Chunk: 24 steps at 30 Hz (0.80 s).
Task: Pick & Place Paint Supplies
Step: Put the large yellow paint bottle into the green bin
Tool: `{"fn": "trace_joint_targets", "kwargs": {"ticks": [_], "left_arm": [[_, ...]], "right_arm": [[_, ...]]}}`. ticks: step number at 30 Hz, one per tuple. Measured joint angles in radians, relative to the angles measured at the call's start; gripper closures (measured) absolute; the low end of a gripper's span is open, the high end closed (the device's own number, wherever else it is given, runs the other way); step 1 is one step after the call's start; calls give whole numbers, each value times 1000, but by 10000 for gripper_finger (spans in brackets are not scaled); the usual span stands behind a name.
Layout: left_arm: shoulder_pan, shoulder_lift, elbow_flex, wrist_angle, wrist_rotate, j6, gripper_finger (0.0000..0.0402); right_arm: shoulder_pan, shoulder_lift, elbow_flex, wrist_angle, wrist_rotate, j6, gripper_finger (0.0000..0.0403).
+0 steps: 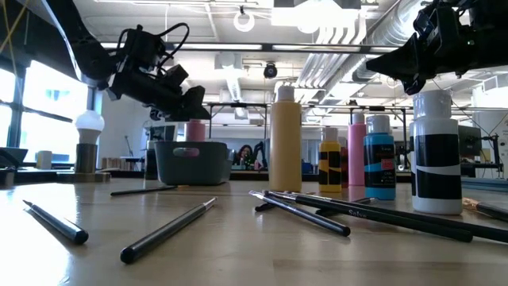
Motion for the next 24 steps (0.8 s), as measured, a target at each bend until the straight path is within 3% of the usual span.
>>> {"fn": "trace_joint_targets", "kwargs": {"ticks": [6,11,18,24], "left_arm": [[0,-12,0,-10,9,0,158],[0,-102,0,-78,-8,27,158],[-6,-300,0,-323,156,-12,158],[-119,-454,-1,-529,126,0,158]], "right_arm": [[0,0,0,-1,-3,0,400],[0,0,0,-17,-6,10,400],[0,0,0,-31,-10,29,400],[0,0,0,-32,-29,79,400]]}}
